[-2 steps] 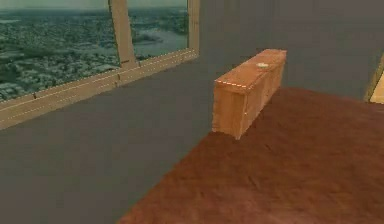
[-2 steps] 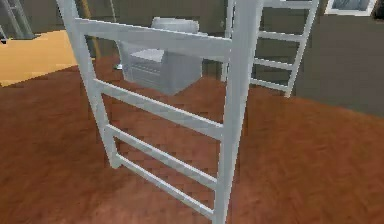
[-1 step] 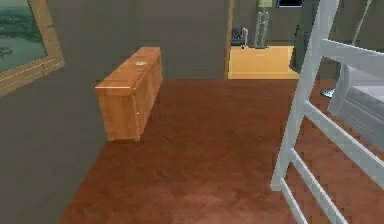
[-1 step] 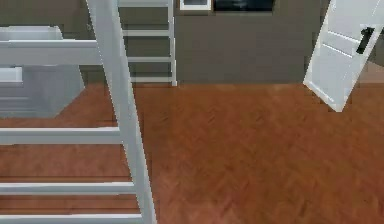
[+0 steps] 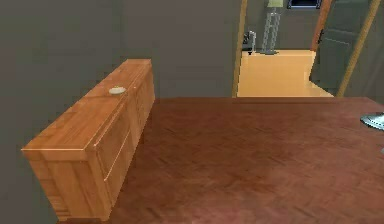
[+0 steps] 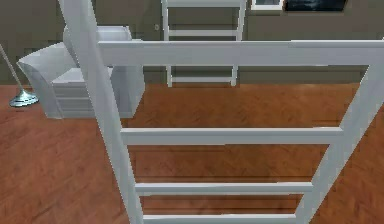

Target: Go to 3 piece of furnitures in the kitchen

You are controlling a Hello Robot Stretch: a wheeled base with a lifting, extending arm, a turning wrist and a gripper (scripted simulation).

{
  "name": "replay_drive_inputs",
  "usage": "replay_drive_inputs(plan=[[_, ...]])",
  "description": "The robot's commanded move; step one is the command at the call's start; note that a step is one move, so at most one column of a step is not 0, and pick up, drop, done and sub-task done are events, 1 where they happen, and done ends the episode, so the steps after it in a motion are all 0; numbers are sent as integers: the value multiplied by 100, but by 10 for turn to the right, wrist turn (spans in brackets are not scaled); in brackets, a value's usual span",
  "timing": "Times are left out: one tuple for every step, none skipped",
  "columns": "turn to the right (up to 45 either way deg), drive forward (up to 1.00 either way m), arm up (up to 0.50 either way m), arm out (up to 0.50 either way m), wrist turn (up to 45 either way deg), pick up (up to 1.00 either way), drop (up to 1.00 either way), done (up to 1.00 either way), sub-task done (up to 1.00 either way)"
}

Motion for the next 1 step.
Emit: replay_drive_inputs(plan=[[0,50,0,0,0,0,0,0,0]])
